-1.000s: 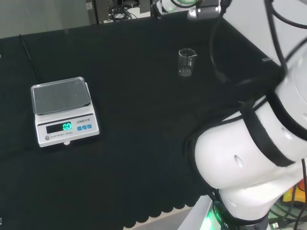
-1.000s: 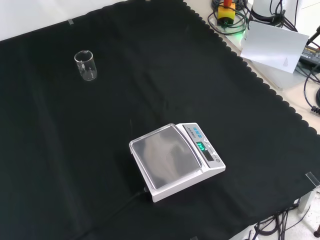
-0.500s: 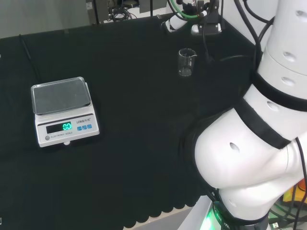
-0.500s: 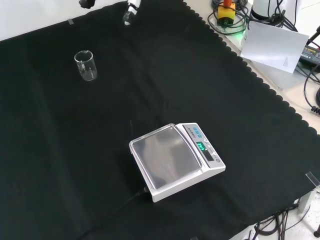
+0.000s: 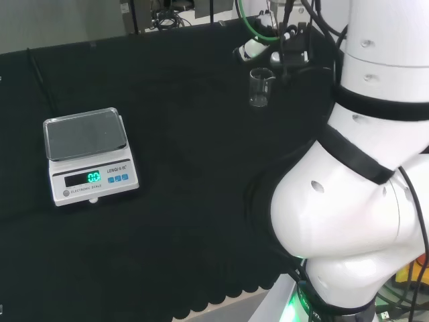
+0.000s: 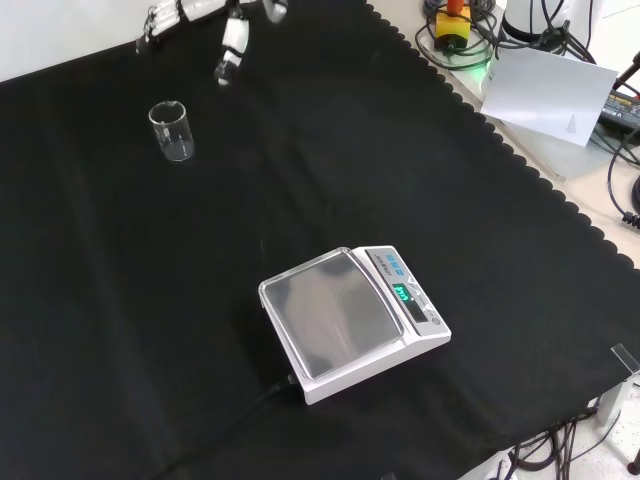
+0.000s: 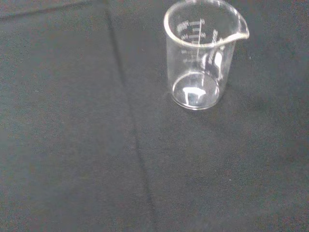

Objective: Pick up the beaker.

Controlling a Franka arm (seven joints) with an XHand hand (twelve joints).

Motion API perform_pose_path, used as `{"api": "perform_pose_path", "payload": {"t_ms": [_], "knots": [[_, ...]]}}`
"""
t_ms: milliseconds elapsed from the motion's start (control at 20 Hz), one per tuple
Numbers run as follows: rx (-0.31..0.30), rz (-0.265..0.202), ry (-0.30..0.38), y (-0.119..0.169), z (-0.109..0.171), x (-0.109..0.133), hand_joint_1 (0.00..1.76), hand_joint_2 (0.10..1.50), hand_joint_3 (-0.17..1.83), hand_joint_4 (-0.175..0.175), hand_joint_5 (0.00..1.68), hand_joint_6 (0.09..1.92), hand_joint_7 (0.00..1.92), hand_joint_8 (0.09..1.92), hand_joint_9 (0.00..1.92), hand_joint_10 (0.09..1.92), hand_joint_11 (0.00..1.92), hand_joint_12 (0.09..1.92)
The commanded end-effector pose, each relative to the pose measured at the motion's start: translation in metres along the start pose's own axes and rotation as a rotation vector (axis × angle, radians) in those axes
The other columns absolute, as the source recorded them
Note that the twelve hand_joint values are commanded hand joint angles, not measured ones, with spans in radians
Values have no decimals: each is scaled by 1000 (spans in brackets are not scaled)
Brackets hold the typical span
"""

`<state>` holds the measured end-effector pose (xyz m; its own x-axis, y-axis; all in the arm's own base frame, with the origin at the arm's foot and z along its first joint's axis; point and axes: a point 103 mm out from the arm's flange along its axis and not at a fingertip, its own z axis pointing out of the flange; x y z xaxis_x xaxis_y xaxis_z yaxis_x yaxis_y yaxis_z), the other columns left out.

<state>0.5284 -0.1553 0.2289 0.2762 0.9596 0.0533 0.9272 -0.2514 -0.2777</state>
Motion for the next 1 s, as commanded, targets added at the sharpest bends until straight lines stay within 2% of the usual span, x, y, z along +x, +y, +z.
{"api": "perform_pose_path", "payload": {"t_ms": [50, 400, 1000], "knots": [[31, 15, 38, 56, 44, -23, 500, 712, 194, 5, 58, 87, 0, 640, 113, 830, 0, 1269], [72, 28, 41, 87, 69, -35, 501, 714, 191, 6, 56, 87, 0, 636, 107, 832, 0, 1262], [118, 49, 20, 107, 100, -46, 500, 717, 186, 6, 56, 87, 0, 633, 103, 835, 0, 1254]]}}
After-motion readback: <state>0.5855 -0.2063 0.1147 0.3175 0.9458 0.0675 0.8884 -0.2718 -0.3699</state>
